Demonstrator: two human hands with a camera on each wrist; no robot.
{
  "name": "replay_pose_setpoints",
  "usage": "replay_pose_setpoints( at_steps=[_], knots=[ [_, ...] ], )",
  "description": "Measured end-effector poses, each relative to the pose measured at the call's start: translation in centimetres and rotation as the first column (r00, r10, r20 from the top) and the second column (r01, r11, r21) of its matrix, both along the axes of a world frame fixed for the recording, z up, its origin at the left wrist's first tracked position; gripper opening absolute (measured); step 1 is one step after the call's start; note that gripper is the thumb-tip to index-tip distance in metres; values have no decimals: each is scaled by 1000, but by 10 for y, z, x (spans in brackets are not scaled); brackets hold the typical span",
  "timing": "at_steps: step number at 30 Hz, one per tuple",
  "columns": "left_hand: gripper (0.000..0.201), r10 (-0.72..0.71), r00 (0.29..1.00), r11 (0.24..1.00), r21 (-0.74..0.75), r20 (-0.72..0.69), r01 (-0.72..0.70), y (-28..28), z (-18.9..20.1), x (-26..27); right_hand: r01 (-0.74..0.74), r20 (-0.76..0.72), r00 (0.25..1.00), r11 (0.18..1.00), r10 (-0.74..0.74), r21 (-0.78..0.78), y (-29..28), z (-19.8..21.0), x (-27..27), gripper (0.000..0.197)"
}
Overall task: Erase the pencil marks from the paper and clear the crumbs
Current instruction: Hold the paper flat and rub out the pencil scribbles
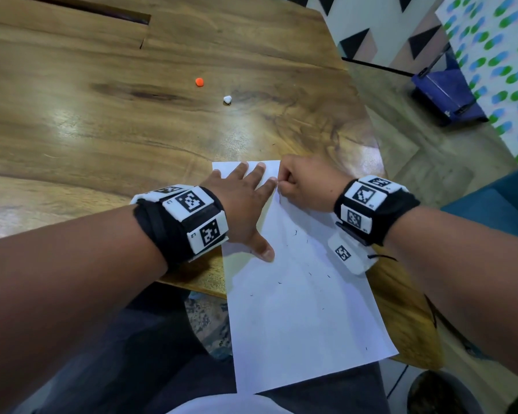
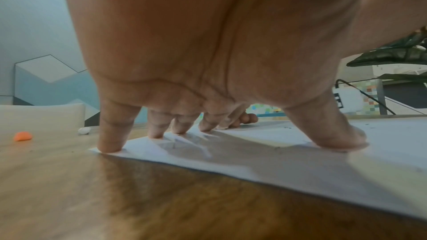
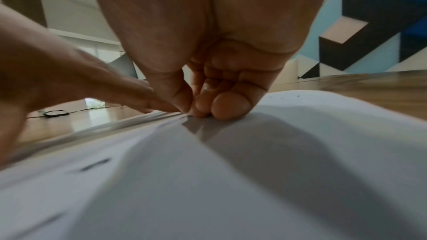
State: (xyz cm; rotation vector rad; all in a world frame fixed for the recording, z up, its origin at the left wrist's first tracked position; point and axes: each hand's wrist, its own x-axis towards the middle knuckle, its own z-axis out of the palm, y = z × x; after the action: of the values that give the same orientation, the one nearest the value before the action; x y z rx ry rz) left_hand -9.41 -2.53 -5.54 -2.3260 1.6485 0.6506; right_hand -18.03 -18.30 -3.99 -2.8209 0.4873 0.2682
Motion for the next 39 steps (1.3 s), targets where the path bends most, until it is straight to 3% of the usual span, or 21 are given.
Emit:
replay_pose_setpoints(
  at_steps=[5,12,21,30,39],
  knots=[
    [147,15,1000,1000,-16,-5,-15,2,0,0,22,18,1000,998,-21,-58,0,4,2,6],
    [146,13,1000,1000,-8,-10,-13,1,-1,1,-145,-72,986,986,151,83,30,6,-38,7],
    [146,10,1000,1000,-18,0,-10,2,-1,0,26,15,1000,999,-25,-46,-13,3,6,4],
    [147,5,1000,1000,5,7,-5,0,1,-1,-155,-114,979,983,166,104,17,5,-35,6],
    [147,11,1000,1000,12,7,-11,1,2,-1,21,17,1000,999,-20,-24,-10,3,1,3]
  ],
)
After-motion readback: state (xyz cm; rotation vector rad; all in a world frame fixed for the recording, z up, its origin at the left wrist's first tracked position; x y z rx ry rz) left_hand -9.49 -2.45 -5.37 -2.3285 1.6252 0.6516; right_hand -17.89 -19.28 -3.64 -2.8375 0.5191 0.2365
